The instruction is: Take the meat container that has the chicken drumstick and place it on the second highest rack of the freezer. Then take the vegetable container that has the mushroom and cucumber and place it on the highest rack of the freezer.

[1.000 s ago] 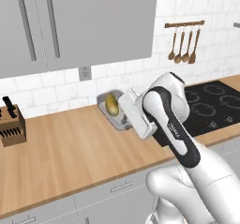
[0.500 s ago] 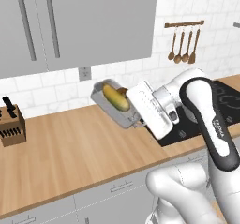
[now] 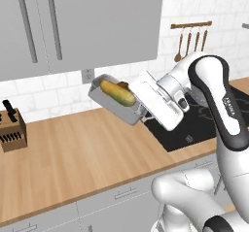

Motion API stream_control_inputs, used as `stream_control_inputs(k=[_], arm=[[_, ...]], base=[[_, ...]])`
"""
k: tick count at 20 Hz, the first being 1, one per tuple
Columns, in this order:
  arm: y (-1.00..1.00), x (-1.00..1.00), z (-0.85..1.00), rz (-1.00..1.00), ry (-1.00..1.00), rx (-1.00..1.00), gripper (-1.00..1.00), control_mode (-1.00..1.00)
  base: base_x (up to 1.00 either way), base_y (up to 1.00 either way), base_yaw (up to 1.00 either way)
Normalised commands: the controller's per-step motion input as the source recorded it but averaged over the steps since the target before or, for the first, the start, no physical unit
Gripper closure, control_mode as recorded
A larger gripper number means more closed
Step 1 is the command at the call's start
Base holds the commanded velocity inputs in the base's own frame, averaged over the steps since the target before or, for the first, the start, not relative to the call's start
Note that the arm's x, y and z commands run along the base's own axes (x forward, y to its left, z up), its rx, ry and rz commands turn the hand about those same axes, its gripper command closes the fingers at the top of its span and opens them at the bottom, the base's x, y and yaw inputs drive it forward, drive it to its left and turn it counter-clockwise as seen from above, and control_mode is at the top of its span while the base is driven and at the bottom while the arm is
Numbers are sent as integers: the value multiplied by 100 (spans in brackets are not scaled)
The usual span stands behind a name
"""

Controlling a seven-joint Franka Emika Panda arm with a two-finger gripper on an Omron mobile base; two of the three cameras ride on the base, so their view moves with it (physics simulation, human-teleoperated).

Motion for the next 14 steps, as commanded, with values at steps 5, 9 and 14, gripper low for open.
stream_control_inputs(k=[5,9,14], arm=[[0,-34,0,0,-6,-8,100,-100],[0,0,0,0,0,0,100,100],[0,0,0,0,0,0,100,100]], base=[[0,0,0],[-4,0,0],[-58,-58,19]])
